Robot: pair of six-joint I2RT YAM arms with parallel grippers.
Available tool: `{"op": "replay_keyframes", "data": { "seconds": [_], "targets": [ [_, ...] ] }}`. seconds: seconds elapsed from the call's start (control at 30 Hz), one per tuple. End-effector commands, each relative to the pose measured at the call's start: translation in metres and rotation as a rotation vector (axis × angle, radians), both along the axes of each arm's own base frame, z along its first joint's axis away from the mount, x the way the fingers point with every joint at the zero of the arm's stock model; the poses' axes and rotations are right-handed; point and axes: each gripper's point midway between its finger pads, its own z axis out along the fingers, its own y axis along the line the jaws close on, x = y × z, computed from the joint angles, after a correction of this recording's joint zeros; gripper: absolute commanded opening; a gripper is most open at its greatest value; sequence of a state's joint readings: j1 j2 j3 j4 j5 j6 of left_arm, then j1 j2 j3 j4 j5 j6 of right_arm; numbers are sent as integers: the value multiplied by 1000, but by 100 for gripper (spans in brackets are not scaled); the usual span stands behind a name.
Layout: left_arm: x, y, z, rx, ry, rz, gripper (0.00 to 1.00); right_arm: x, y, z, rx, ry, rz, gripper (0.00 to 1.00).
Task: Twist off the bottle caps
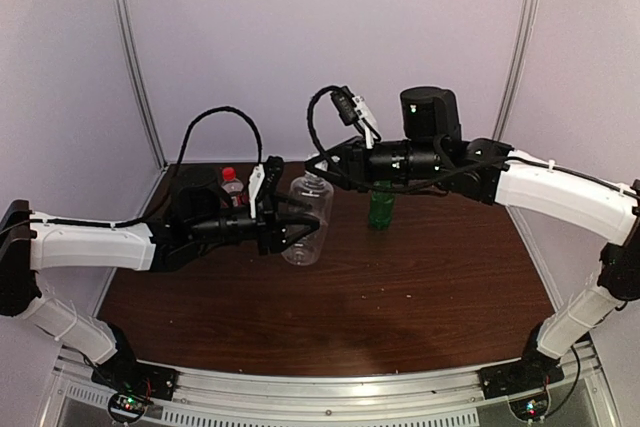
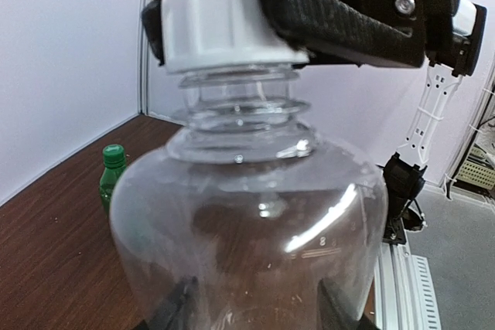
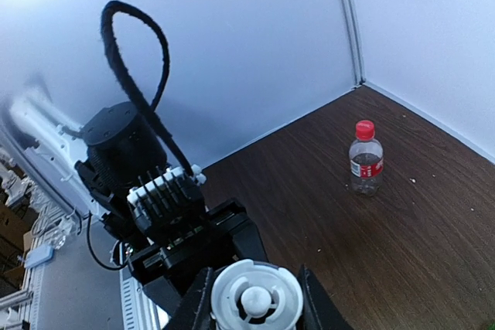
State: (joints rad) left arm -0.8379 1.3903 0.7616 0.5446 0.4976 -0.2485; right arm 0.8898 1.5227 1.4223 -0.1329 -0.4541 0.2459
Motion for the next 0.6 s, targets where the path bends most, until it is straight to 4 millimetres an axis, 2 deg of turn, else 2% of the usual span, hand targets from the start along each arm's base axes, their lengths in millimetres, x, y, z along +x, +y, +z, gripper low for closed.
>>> {"op": "replay_keyframes", "data": {
  "seconds": [0.0,0.17,0.23,0.37,0.57],
  "targets": [
    [-31,-2,28,-69,-88,-162,37,-29,-8,31,77,-126,259,10],
    [-61,1,40,-126,-95,-328,38,-61,-15,30,91,-209,528,18],
    [-70,2,43,-147,-89,-378,38,-67,-16,26,85,-233,587,19],
    [-77,3,50,-190,-88,-424,38,-74,-19,26,103,-244,666,20],
    [-82,2,49,-202,-70,-471,38,-84,-28,32,151,-254,757,20]
  ]
}}
